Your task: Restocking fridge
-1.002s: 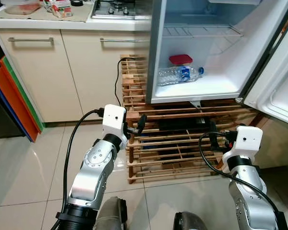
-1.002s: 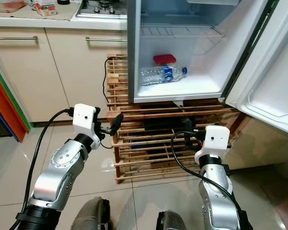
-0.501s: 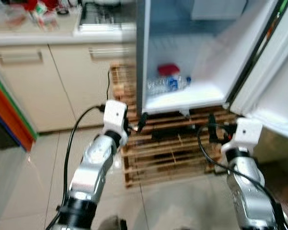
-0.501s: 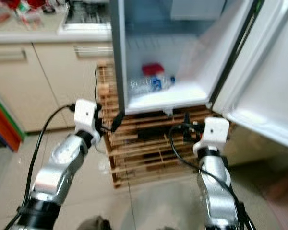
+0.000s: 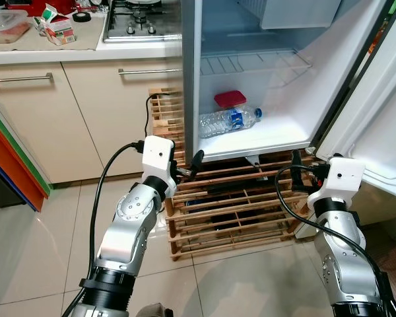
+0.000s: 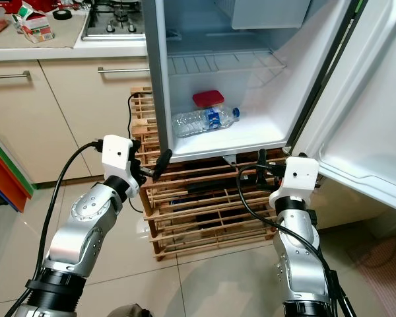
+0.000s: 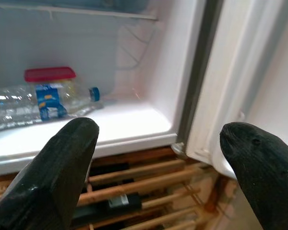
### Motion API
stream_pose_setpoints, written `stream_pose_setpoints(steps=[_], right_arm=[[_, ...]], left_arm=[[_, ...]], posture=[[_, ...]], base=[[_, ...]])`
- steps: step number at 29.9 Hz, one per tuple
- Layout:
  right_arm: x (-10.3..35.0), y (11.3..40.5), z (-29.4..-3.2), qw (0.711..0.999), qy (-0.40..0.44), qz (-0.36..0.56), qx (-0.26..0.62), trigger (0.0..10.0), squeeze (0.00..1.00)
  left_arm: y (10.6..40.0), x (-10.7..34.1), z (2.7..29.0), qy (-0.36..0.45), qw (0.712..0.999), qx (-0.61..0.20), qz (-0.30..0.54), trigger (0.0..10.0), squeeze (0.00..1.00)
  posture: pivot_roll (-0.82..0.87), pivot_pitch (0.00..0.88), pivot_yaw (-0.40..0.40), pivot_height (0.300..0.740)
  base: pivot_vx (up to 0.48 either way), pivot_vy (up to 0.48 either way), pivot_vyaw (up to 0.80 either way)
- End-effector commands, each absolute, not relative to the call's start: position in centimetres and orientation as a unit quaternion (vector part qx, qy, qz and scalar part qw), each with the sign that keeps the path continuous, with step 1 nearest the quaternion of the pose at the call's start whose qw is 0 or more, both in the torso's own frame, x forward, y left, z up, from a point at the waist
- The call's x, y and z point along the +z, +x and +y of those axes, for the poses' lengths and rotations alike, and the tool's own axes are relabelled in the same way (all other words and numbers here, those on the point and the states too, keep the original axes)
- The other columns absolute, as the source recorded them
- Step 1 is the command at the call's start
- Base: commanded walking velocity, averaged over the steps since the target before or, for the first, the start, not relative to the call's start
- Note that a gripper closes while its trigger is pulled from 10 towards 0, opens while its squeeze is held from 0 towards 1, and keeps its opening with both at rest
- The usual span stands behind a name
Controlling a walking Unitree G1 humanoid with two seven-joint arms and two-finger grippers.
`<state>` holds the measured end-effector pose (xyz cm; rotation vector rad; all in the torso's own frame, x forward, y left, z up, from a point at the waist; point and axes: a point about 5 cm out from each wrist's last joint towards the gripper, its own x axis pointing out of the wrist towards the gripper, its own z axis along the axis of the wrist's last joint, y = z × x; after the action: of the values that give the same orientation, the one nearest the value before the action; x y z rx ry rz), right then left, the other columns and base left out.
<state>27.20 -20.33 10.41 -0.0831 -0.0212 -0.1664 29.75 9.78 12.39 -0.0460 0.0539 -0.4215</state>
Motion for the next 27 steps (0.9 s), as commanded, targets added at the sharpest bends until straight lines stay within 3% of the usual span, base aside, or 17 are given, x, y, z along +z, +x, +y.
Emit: stream_pose_setpoints(steps=[1,2,12,13,14,27], right_arm=[[10.45,27.38,-20.54,0.995,-0.052,-0.008,-0.089,10.0,0.00],[10.30,27.31,-20.61,0.995,-0.045,-0.008,-0.090,10.0,1.00],[10.52,27.54,-21.05,0.993,-0.051,-0.011,-0.103,10.0,1.00],[10.54,27.58,-21.06,0.993,-0.050,-0.010,-0.102,10.0,0.96],[10.57,27.64,-21.07,0.993,-0.051,-0.010,-0.102,10.0,0.00],[10.35,27.99,-20.84,0.994,-0.059,-0.006,-0.091,10.0,0.00]], left_arm=[[29.63,12.76,9.57,-0.022,0.977,-0.212,0.014,10.0,0.00],[29.72,12.71,9.64,-0.021,0.978,-0.206,0.014,10.0,0.00],[29.55,13.03,9.23,-0.012,0.976,-0.218,0.001,10.0,0.00],[29.51,13.02,9.23,-0.014,0.976,-0.217,0.001,10.0,0.00],[29.48,13.02,9.28,-0.016,0.977,-0.215,0.001,10.0,0.00],[28.99,13.65,9.03,-0.037,0.973,-0.227,-0.021,10.0,0.00]], posture=[[0.05,0.000,-0.033,0.740],[0.05,0.000,-0.034,0.740],[0.05,0.000,-0.041,0.740],[0.05,0.000,-0.041,0.740],[0.05,0.000,-0.040,0.740],[0.06,0.000,-0.042,0.740]], base=[[0.000,0.000,0.00],[0.000,0.000,0.00],[0.000,0.000,0.00],[0.000,0.000,0.00],[0.000,-0.480,0.00],[0.000,-0.480,0.00]])
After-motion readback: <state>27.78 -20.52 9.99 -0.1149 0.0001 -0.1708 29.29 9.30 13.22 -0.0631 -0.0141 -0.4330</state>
